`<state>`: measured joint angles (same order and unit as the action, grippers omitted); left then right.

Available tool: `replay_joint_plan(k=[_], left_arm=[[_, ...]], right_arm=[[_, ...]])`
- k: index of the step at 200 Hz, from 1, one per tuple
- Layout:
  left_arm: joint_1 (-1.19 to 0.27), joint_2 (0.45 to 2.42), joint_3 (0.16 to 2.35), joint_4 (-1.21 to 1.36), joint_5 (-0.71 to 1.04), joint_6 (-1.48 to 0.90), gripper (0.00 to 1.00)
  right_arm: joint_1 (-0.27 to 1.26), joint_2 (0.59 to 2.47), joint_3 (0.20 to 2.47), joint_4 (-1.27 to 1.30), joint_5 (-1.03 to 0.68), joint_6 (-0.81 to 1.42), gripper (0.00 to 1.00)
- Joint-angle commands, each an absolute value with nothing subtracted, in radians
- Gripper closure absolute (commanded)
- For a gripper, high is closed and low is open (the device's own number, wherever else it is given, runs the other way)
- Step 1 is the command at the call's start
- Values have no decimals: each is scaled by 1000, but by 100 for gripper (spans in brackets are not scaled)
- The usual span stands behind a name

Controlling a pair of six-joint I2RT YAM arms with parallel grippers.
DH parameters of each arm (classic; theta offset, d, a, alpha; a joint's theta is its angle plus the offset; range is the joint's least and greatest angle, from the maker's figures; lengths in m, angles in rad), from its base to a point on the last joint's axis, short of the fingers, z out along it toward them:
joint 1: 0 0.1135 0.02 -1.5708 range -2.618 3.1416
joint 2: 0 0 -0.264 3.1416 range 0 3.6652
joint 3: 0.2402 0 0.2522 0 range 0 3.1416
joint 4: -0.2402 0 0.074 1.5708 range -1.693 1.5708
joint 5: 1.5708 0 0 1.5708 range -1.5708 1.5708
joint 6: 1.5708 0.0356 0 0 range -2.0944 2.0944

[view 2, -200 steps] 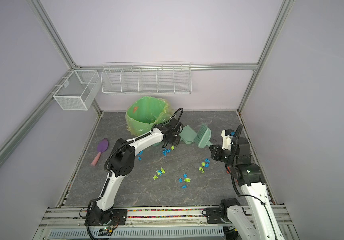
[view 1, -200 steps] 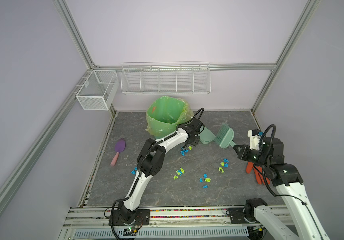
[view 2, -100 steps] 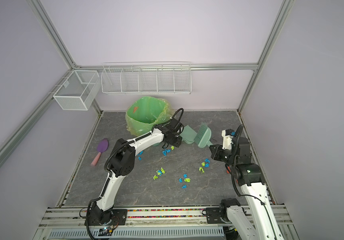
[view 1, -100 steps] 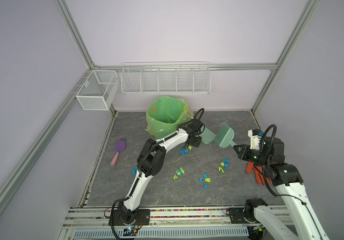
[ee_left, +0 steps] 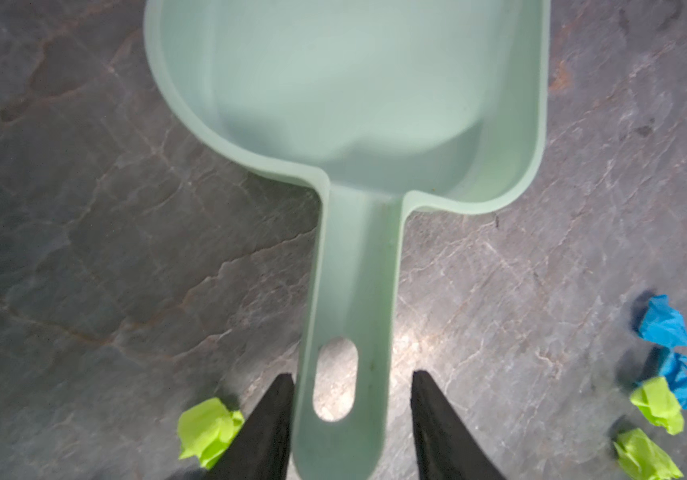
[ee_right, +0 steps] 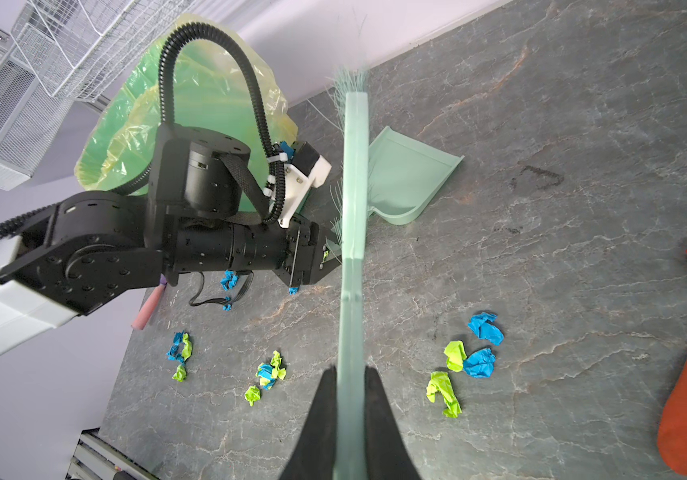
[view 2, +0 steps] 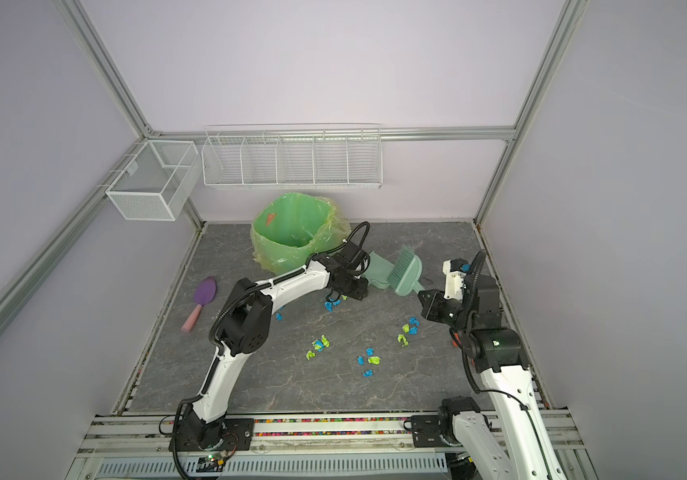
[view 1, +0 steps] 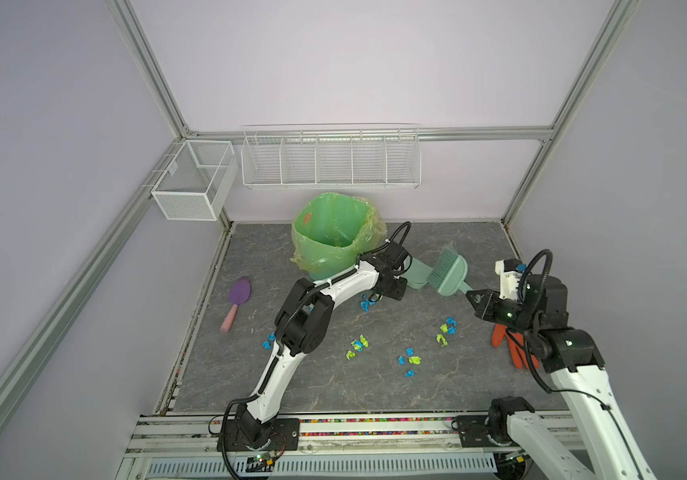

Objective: Sweep away the paper scraps from the table
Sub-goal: 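Close the left gripper on the dustpan handle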

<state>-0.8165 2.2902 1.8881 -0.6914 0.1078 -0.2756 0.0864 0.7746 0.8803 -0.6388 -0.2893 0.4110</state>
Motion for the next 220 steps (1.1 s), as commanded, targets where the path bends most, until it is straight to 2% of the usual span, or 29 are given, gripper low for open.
replay_joint_plan(k=[1, 48, 72, 94, 135, 220], left_arm=[[-816, 2218, 1884, -723, 66, -278, 54], [-816, 2148, 1883, -712, 73, -300, 51], [-815, 2146, 1892, -726, 15, -285, 51], [-812, 2164, 1898, -740, -11, -265, 57], [-812, 2197, 1899, -727, -24, -253, 61], [-812, 2230, 1879, -678, 9, -256, 62]], right_arm=[[80, 766, 855, -607, -313, 408, 94], [78, 768, 859, -608, -316, 409, 94], [76, 769, 865, -610, -319, 410, 94], [76, 770, 871, -610, -320, 410, 94], [75, 769, 873, -616, -320, 408, 94], [70, 764, 871, -629, -315, 404, 94]])
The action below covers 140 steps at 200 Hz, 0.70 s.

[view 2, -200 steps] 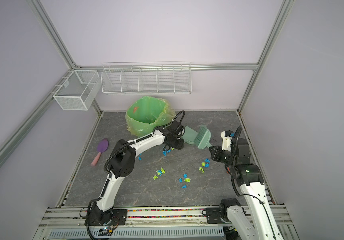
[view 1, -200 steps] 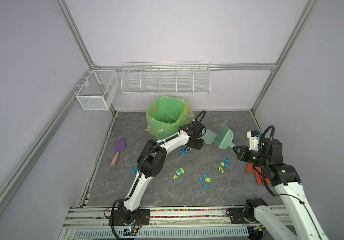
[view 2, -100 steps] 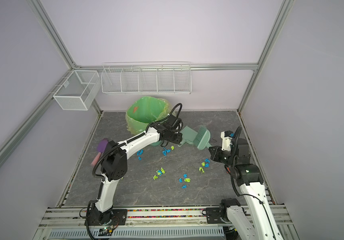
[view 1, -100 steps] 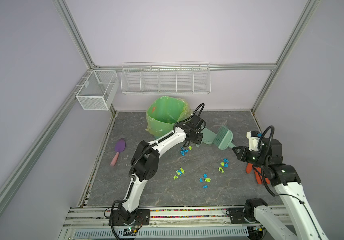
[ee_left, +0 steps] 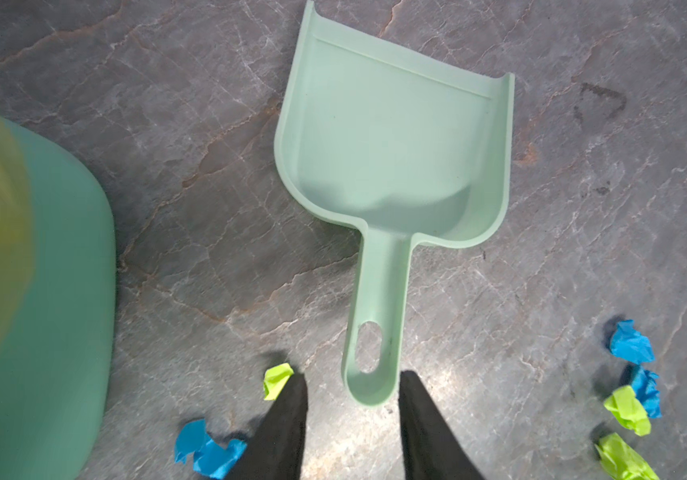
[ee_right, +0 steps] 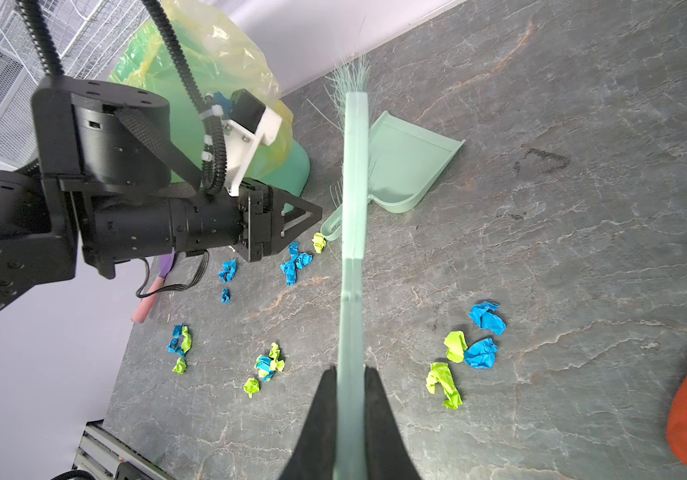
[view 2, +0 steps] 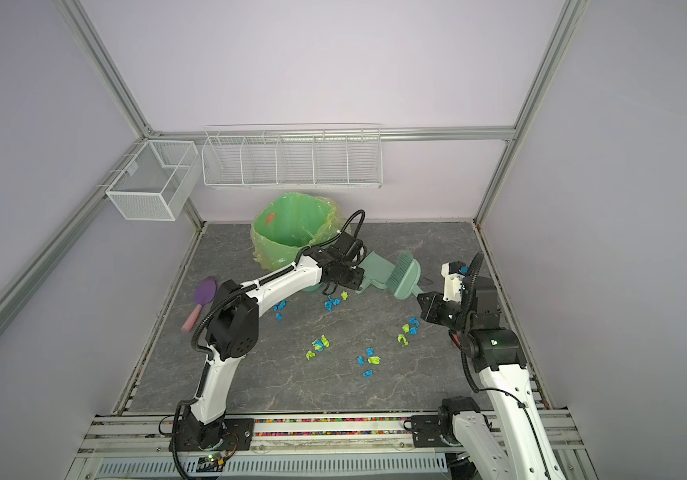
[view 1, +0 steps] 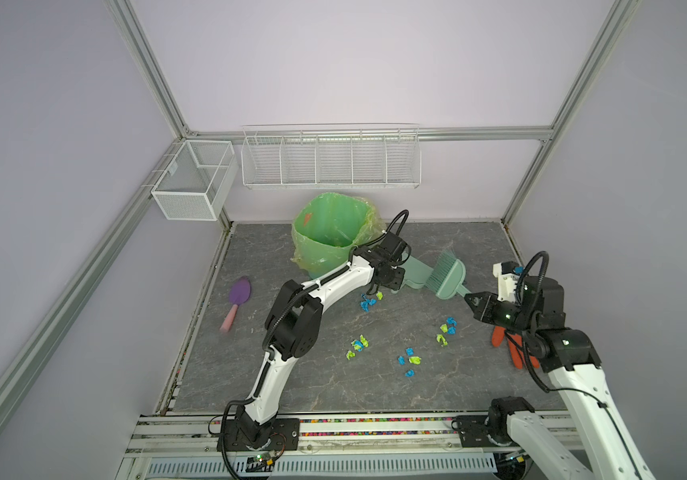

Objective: Sweep away the paper scraps from the table
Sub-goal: 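Close the left gripper on the dustpan handle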

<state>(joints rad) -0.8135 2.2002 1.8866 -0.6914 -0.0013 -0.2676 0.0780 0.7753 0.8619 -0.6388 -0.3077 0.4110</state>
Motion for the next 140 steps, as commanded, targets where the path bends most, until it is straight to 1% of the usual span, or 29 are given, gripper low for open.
replay_joint_plan(k=[1, 140], left_arm=[[-812, 2231, 1879, -678, 9, -256, 63], [-821, 2264, 1839, -635, -14, -263, 66]], right_arm=[[69, 763, 871, -628, -315, 403, 94], [59, 766, 863, -625, -328, 407, 94]])
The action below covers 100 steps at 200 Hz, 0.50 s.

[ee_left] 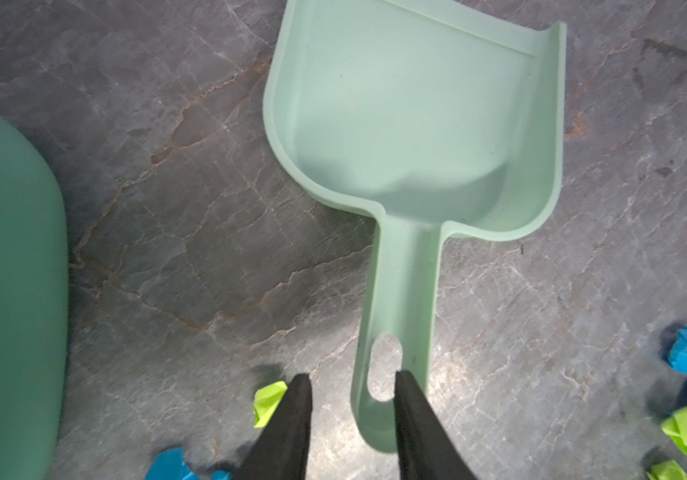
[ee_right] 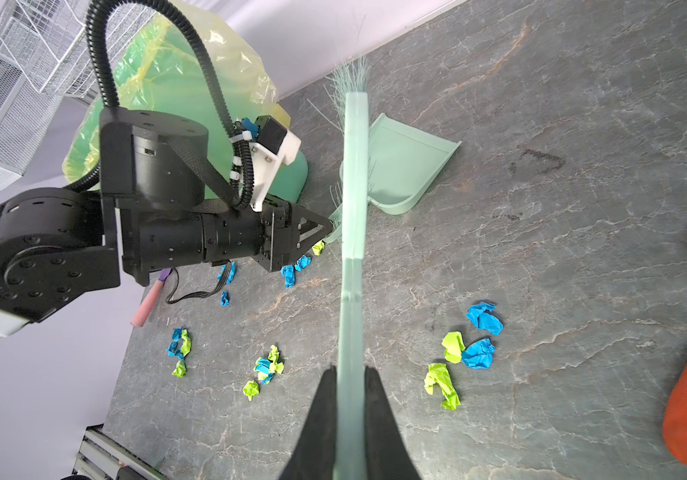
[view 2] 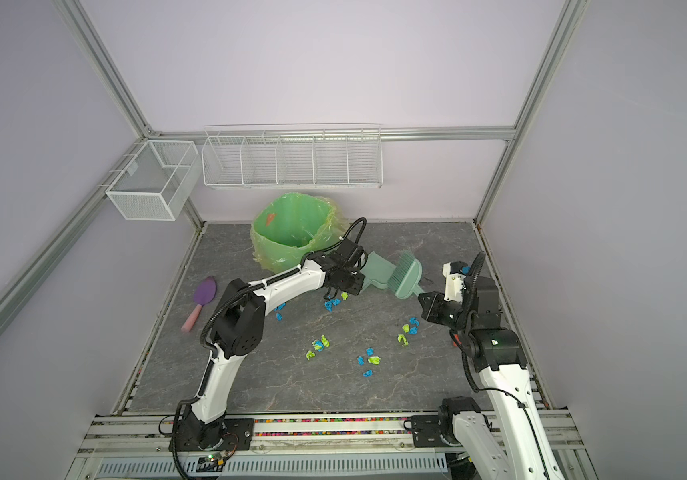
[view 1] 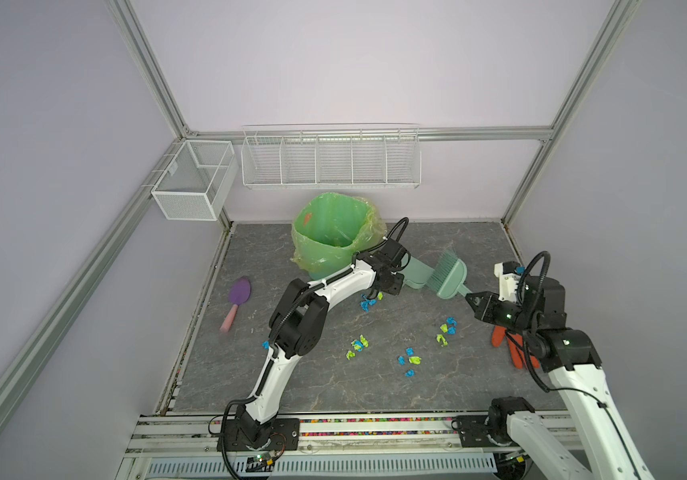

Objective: Sweep away the paper scraps from the table
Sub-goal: 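Close the left gripper on the dustpan handle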

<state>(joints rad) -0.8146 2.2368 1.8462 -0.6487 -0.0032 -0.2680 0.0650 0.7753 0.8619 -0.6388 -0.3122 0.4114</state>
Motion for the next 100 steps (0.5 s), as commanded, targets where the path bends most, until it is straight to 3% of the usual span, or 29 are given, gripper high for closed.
replay_joint_plan(k=[1, 100], left_arm=[[-822, 2264, 1839, -635, -14, -264, 66], [-822, 2279, 1841, -635, -8, -267, 70]], right_arm=[[58, 766, 863, -625, -330, 408, 94], [49, 764, 855, -624, -331, 407, 94]])
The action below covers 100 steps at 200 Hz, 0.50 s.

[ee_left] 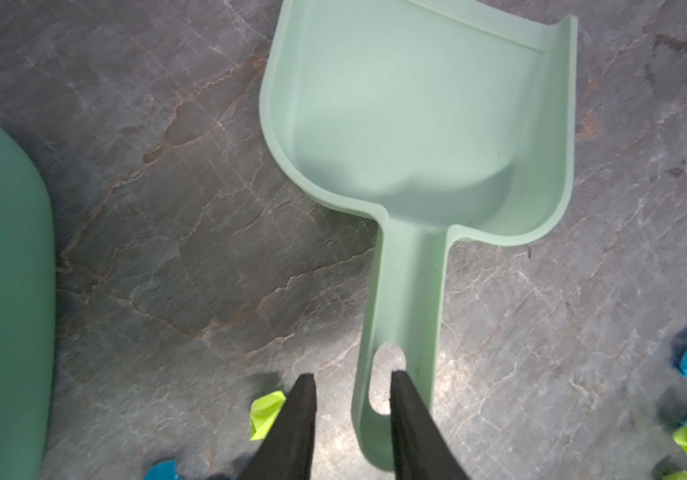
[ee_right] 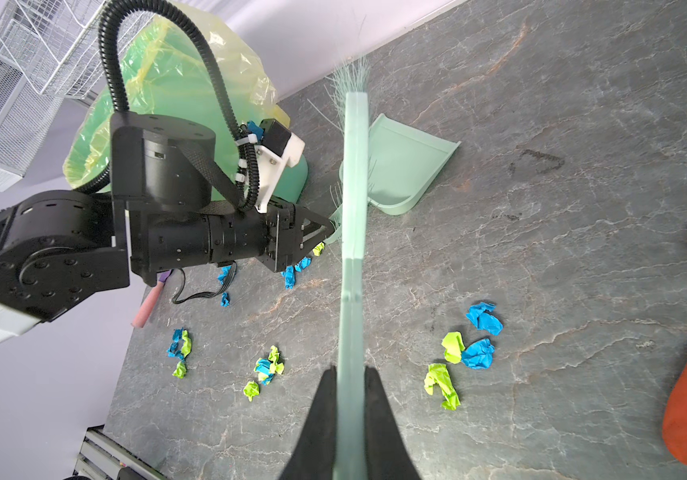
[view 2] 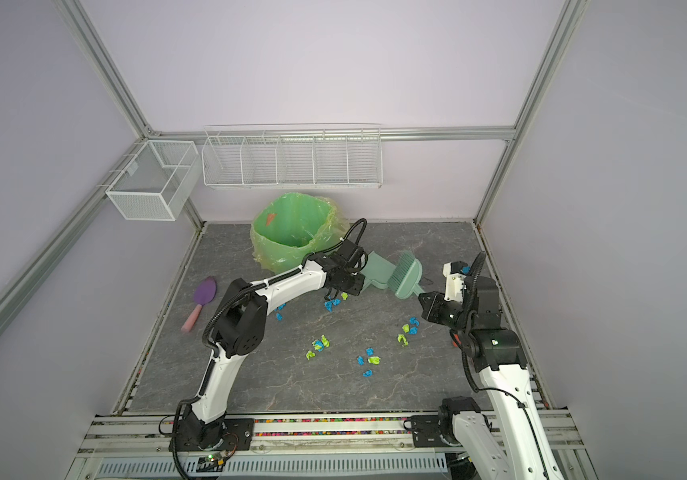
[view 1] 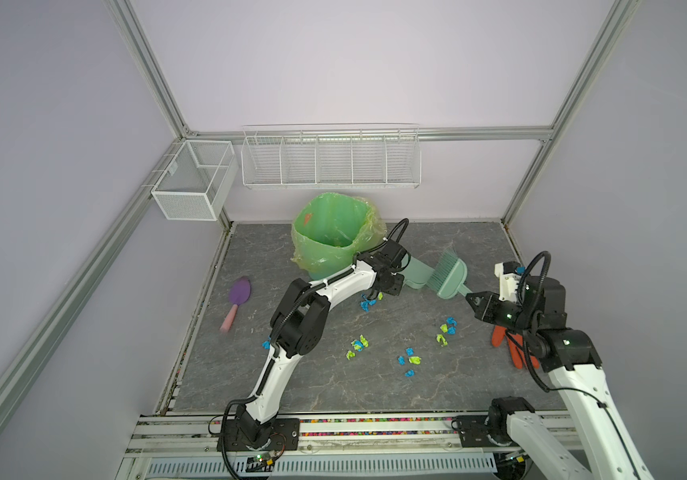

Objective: Sweep away the paper scraps from the table
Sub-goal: 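Close the left gripper on the dustpan handle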

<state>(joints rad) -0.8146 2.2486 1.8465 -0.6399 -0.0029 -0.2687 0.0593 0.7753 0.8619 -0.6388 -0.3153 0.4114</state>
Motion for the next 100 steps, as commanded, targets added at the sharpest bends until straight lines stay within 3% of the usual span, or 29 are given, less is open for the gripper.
replay_joint_plan(k=[1, 100], left_arm=[[-821, 2279, 1841, -635, -9, -267, 70], [-825, 2290, 1841, -634, -3, -274, 71]], right_arm=[[49, 764, 855, -624, -331, 407, 94], [41, 760, 850, -625, -338, 404, 94]])
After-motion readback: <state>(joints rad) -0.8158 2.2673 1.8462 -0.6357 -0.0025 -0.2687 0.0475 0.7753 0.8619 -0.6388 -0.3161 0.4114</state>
